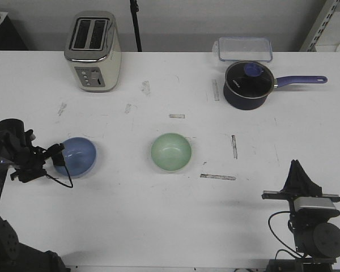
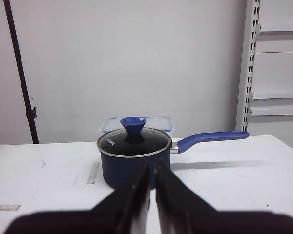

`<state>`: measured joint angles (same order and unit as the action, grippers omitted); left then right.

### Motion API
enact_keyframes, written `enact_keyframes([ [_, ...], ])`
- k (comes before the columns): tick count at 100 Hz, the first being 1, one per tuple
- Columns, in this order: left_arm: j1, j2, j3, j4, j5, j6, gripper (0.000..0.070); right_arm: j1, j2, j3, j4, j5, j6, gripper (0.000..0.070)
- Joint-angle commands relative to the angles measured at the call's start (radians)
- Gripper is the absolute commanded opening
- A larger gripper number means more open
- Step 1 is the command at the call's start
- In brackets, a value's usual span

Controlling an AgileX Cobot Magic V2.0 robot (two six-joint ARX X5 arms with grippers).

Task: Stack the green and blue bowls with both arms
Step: 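Grasp the rim of the blue bowl with the left gripper, then carry the blue bowl with the left gripper onto the green bowl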

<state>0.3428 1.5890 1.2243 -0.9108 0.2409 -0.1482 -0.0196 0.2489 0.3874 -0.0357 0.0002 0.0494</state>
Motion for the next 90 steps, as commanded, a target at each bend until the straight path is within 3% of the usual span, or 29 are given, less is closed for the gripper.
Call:
enact_keyframes([
  [1, 0.004, 0.014, 0.013, 0.011, 0.000, 0.005, 0.0437, 0.000, -0.001, 0.002, 0.013, 0.000, 0.010, 0.0010],
  [8, 0.003, 0.014, 0.013, 0.024, 0.000, 0.005, 0.0389, 0.000, -0.001, 0.002, 0.013, 0.000, 0.010, 0.0010],
  [22, -0.015, 0.014, 0.013, 0.037, 0.000, 0.005, 0.0193, 0.000, -0.001, 0.002, 0.013, 0.000, 0.010, 0.0010],
  [42, -0.051, 0.014, 0.014, 0.059, 0.000, 0.001, 0.0029, 0.000, -0.001, 0.002, 0.013, 0.000, 0.010, 0.0010],
  [48, -0.066, 0.011, 0.014, 0.053, 0.000, 0.001, 0.0000, 0.000, -0.001, 0.002, 0.013, 0.000, 0.010, 0.0010],
  [64, -0.115, -0.005, 0.043, 0.036, 0.001, -0.005, 0.0000, 0.000, -0.001, 0.002, 0.013, 0.000, 0.010, 0.0010],
  [90, -0.224, -0.035, 0.194, -0.029, 0.053, -0.087, 0.0000, 0.000, -0.001, 0.002, 0.013, 0.000, 0.010, 0.0010],
])
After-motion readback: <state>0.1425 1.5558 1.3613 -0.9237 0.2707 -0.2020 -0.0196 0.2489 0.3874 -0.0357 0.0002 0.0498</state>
